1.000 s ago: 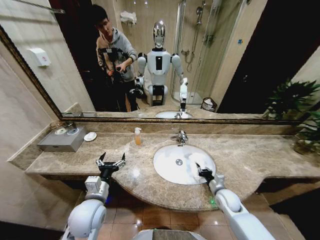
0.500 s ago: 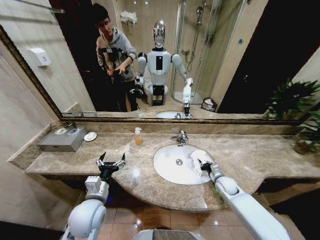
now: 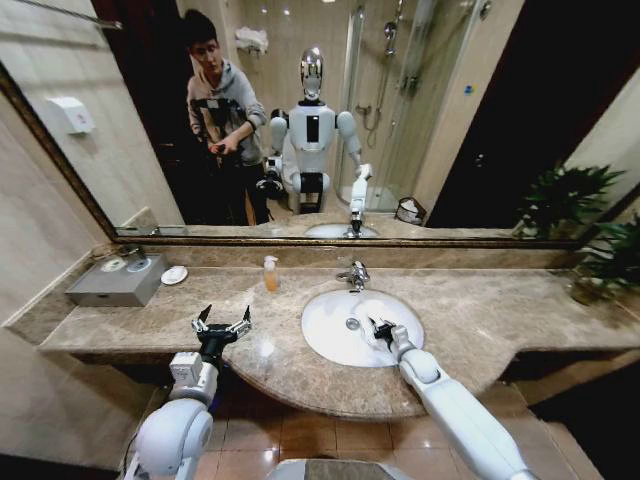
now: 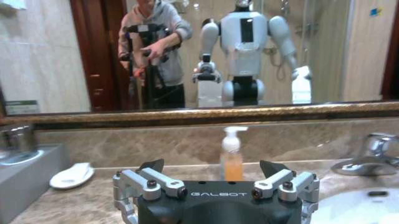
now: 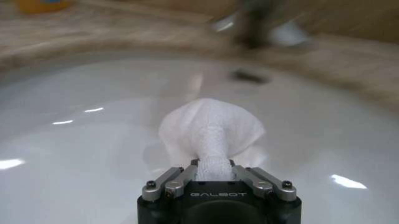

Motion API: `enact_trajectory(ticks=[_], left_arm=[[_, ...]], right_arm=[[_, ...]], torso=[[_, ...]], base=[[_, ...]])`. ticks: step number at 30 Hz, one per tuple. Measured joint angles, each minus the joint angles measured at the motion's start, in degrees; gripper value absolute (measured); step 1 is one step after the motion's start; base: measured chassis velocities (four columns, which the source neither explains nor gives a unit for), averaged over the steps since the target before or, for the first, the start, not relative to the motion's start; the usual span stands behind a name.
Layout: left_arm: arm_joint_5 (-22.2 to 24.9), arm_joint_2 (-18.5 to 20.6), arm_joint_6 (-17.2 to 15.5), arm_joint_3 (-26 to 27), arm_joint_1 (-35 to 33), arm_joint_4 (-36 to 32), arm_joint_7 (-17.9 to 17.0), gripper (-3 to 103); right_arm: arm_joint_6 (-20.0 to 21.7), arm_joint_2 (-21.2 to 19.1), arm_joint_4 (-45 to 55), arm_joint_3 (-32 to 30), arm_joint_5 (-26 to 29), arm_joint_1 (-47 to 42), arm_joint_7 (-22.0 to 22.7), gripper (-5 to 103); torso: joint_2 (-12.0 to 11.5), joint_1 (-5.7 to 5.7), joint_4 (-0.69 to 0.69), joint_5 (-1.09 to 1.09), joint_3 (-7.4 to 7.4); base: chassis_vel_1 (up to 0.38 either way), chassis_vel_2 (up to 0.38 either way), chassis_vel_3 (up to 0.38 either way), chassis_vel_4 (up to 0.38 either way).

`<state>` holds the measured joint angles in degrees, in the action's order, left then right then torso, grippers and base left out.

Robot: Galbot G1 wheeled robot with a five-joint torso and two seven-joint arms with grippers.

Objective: Pick up the towel from the sink counter and wipe the mirror surface.

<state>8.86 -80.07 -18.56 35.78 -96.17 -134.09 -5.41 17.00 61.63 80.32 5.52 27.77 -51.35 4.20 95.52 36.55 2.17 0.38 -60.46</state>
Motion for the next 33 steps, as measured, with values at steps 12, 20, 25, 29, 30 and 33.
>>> enact_trajectory(ticks=[12, 20, 25, 29, 30, 33], left_arm=[[0.0, 0.0, 0.0, 0.0, 0.0, 0.0, 0.0, 100], [0.0, 0.0, 0.0, 0.0, 0.0, 0.0, 0.0, 100], [0.0, 0.0, 0.0, 0.0, 0.0, 0.0, 0.0, 100], [0.0, 0.0, 0.0, 0.0, 0.0, 0.0, 0.0, 100], [0.0, 0.0, 0.0, 0.0, 0.0, 0.0, 0.0, 100], [0.0, 0.0, 0.0, 0.0, 0.0, 0.0, 0.0, 100]], right_arm=[[12.3, -18.2, 4.7, 20.9, 17.8, 17.6, 2.9, 13], [11.4, -15.9, -3.0, 20.9, 13.0, 17.0, 0.5, 13], [11.4, -10.3, -7.6, 19.8, 11.1, 17.3, -0.8, 13], [12.7, -6.3, -7.2, 21.0, 11.5, 18.1, -0.5, 13], [12.7, -6.3, -7.2, 21.0, 11.5, 18.1, -0.5, 13], [13.5, -1.5, -5.8, 22.6, 13.7, 18.9, 0.7, 13]], torso=[[0.1, -0.03, -0.12, -0.34, 0.09], [0.1, -0.04, -0.12, -0.37, 0.1], [0.1, -0.04, -0.13, -0.42, 0.11], [0.1, -0.03, -0.15, -0.41, 0.09], [0.1, -0.03, -0.15, -0.41, 0.09], [0.1, -0.02, -0.12, -0.4, 0.09]], base=[[0.005, 0.017, 0.014, 0.004], [0.0, 0.0, 0.0, 0.0], [0.0, 0.0, 0.0, 0.0], [0.0, 0.0, 0.0, 0.0], [0.0, 0.0, 0.0, 0.0], [0.0, 0.0, 0.0, 0.0]])
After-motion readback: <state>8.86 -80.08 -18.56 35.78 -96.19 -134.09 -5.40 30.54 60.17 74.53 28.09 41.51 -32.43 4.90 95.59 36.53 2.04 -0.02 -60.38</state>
